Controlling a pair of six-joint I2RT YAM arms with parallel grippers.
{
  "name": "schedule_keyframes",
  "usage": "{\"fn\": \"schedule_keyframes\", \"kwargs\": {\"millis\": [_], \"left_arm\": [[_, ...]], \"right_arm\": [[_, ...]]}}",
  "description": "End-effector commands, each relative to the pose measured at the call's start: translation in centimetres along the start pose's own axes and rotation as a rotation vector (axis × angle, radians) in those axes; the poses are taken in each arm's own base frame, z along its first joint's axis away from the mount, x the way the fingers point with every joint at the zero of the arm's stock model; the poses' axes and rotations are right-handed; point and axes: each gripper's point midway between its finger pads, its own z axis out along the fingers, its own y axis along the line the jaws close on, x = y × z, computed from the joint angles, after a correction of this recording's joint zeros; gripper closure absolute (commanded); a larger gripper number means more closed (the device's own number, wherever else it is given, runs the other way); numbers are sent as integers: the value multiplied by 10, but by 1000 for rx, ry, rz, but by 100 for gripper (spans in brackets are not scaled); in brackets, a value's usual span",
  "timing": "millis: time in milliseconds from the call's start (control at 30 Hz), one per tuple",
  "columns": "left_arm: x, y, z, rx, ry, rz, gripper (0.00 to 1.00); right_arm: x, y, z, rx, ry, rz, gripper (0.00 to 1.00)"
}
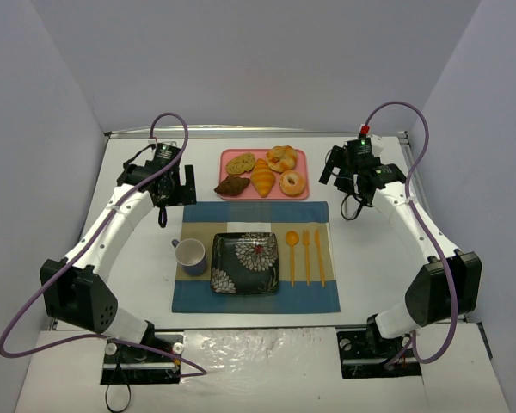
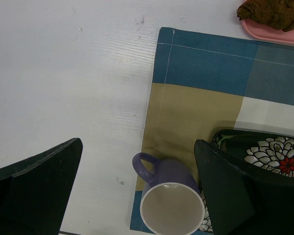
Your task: Place the bread
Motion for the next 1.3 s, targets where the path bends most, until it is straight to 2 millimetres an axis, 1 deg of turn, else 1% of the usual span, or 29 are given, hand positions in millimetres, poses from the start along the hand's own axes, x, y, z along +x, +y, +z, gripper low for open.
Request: {"fn": "schedule_keyframes", "kwargs": {"millis": [0, 267, 367, 400, 433, 467, 567, 600, 700, 800, 833, 867, 933, 1033, 1100, 1200, 1267], "left_arm": [[-21, 1, -15, 10, -75, -15, 3], [-21, -2, -15, 28, -85, -19, 3], [-20, -2, -13, 27, -81, -18, 3], [-19, -2, -12, 23, -76, -18, 3], [-19, -3, -10, 26, -73, -16, 3], [-19, -4, -9, 28, -71, -15, 3], [-22, -5, -8, 26, -70, -14, 3], [-22, -5, -8, 26, -71, -13, 3], [-23, -5, -6, 22, -71, -12, 3], [-25, -6, -5, 25, -74, -12, 3], [-25, -6, -4, 25, -75, -13, 3], [-26, -6, -4, 25, -76, -14, 3], [-27, -7, -4, 27, -78, -13, 3], [-30, -7, -3, 24, -81, -9, 3], [-31, -7, -3, 25, -82, -8, 3], [-31, -7, -2, 23, -81, -10, 3], [-32, -7, -1, 22, -82, -11, 3]], "right_arm": [[-25, -5, -17, 12, -100, 27, 0], [-30, -7, -19, 26, -119, 29, 0], [-33, -15, -9, 81, -124, 27, 0], [-40, -18, -7, 103, -137, 23, 0], [-45, -26, -2, 143, -149, 26, 0], [-46, -35, 12, 177, -128, 32, 0], [-58, -43, 37, 206, -105, 56, 0], [-57, -47, 50, 229, -89, 55, 0], [-67, -57, 72, 261, -76, 81, 0], [-74, -57, 102, 266, -52, 96, 0], [-74, -57, 106, 268, -46, 95, 0], [-73, -57, 120, 272, -29, 93, 0], [-73, -54, 134, 263, -10, 94, 0], [-72, -53, 150, 257, 8, 81, 0], [-77, -50, 156, 239, 11, 66, 0], [-70, -56, 164, 256, 38, 65, 0], [-65, -61, 164, 280, 55, 68, 0]]}}
